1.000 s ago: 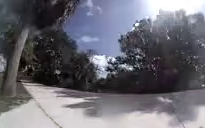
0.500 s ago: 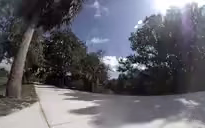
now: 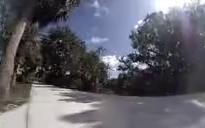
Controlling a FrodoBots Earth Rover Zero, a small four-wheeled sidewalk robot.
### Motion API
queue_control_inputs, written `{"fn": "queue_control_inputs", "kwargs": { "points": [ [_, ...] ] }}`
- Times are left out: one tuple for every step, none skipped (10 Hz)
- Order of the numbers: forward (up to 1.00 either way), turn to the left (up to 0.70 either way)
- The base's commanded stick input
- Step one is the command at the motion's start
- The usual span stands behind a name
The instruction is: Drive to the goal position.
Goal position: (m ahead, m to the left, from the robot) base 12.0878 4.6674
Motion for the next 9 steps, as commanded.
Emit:
{"fn": "queue_control_inputs", "kwargs": {
  "points": [
    [0.7,0.35],
    [0.7,0.35],
    [0.7,0.35],
    [0.7,0.35],
    [0.7,0.35],
    [0.7,0.35],
    [0.7,0.35],
    [0.7,0.35],
    [0.7,0.0]
  ]
}}
